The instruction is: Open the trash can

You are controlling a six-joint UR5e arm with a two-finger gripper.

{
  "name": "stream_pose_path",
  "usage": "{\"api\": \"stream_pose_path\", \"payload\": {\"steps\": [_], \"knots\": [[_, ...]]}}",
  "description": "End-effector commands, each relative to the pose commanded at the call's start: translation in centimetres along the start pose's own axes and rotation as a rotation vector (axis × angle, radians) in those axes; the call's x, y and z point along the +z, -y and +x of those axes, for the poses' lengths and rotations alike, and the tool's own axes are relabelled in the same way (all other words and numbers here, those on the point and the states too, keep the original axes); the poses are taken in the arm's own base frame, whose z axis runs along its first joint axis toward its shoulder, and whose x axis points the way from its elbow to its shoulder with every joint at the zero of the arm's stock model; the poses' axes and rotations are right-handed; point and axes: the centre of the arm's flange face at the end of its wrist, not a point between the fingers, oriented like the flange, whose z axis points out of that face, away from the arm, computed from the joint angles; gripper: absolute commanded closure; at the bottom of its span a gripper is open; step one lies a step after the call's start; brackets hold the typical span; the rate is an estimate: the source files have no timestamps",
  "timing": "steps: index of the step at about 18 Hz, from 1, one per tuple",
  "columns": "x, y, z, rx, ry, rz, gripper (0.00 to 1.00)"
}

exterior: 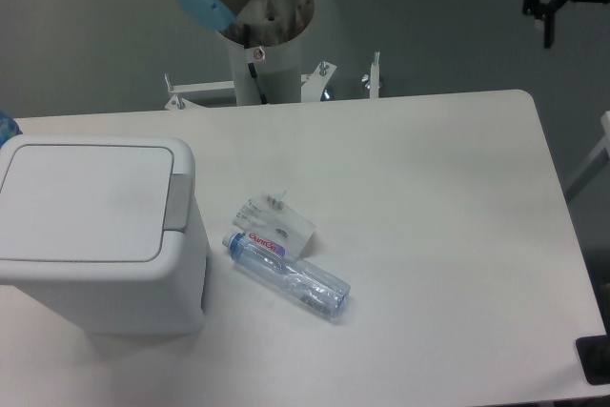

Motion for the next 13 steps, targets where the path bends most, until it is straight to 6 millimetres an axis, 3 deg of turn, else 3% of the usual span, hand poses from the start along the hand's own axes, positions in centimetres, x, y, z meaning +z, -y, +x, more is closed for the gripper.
{"api": "stream_pose_path", "payload": {"steps": [4, 7, 9, 13], "knots": [[0.0, 0.2, 0.1, 0.003, -0.001, 0.007, 0.00], [0.2, 1.7, 0.5, 0.007, -0.009, 0.033, 0.00], [0.8, 2.6, 0.8, -0.073, -0.023, 0.043, 0.00], [1.0, 7.0, 2.4, -0.379, -0.069, 0.112, 0.00]]}}
